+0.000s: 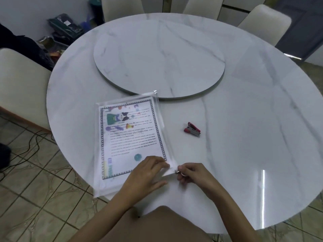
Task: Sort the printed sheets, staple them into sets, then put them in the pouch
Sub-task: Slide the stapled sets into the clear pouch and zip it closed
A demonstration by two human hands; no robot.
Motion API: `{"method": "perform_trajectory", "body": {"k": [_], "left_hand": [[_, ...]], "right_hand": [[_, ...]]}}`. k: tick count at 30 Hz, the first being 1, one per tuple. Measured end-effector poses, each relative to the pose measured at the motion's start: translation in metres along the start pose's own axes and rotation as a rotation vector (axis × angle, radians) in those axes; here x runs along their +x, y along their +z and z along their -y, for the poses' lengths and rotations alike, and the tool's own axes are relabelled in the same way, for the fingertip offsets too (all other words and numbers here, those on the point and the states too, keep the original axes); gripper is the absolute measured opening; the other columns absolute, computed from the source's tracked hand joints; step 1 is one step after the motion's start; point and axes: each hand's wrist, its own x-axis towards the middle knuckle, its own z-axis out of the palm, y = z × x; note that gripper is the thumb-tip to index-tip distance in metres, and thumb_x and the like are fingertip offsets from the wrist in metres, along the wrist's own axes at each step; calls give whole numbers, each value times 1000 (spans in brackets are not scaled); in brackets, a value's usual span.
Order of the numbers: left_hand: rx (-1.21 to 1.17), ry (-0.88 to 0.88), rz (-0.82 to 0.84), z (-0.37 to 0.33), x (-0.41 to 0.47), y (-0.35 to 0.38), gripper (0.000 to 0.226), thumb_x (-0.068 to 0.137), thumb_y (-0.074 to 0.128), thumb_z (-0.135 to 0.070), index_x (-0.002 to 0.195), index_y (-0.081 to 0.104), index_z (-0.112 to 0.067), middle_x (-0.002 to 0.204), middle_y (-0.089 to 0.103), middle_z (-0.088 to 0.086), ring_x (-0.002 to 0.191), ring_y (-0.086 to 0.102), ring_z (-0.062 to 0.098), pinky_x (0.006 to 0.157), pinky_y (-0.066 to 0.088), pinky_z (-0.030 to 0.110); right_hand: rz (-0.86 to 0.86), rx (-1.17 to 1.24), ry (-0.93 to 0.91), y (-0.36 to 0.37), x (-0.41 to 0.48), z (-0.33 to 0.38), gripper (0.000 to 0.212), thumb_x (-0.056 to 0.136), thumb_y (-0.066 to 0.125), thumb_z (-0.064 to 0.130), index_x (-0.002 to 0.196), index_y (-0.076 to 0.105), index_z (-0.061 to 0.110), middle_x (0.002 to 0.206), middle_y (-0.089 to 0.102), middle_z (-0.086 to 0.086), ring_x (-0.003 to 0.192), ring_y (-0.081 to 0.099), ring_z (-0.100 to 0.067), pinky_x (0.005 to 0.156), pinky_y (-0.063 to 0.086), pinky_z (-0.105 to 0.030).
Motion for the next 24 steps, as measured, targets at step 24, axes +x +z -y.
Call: {"method": "perform_trajectory", "body": {"k": [24], "left_hand": [[11,322,-256,-45,-7,13,14,80,66,-2,94,66,-5,86,67,7,84,63,18,75,52,26]], "right_hand": [[-126,-49,15,-25,50,17,25,90,59,19,83,67,-4,71,60,-9,56,59,-13,54,51,-19]]}}
